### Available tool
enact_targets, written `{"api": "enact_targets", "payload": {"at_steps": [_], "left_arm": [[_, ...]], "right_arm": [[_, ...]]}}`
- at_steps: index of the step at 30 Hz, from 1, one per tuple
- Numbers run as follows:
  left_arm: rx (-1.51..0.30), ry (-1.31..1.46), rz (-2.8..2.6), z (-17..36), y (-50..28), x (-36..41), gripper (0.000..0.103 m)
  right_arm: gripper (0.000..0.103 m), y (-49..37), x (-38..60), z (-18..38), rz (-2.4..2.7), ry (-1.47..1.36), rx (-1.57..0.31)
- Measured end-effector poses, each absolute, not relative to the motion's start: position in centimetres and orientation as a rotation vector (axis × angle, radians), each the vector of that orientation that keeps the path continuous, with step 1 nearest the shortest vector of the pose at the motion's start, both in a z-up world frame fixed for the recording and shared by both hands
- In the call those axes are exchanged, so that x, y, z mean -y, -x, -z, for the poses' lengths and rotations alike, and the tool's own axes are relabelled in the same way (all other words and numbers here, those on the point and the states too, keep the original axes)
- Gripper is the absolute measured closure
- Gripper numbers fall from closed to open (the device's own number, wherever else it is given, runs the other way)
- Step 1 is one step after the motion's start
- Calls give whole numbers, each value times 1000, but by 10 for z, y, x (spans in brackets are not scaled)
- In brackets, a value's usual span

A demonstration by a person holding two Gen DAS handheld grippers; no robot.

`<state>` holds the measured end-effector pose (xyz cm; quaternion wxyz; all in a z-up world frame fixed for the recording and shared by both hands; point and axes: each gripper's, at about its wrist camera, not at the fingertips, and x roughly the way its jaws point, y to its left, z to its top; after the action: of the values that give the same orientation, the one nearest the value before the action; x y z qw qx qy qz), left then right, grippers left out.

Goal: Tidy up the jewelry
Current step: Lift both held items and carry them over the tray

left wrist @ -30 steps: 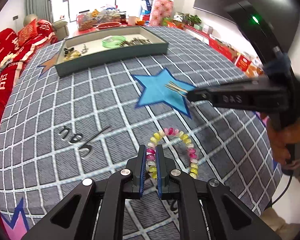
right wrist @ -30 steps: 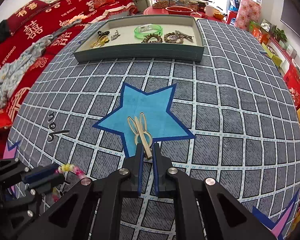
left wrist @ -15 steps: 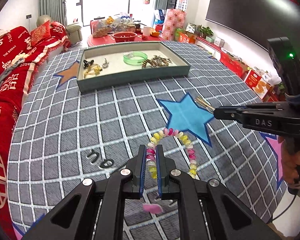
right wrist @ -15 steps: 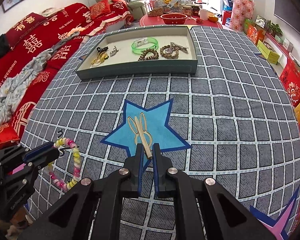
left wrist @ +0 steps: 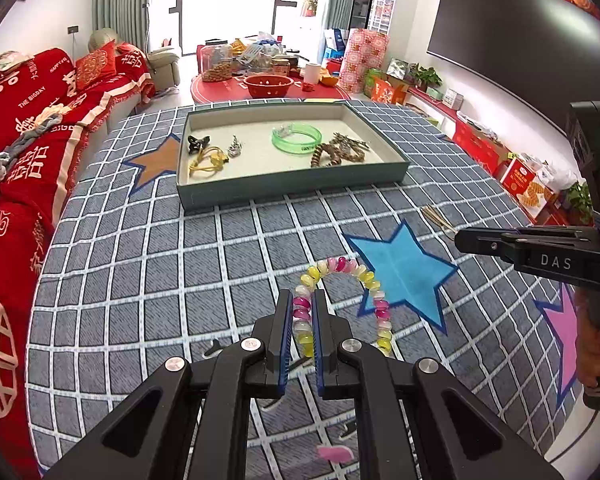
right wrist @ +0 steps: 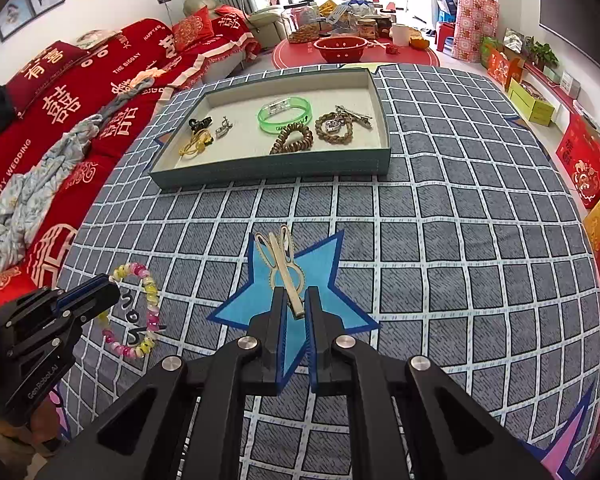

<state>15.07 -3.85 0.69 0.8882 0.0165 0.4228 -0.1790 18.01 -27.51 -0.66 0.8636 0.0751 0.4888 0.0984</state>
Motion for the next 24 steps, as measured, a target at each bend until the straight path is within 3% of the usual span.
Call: {"api": "enact_targets", "payload": {"at_steps": [24], "left_arm": [[-756,-35,279,-68,-263,27,81]], "right_arm": [[94,-293,288,-67,-169,-222,-936]]}}
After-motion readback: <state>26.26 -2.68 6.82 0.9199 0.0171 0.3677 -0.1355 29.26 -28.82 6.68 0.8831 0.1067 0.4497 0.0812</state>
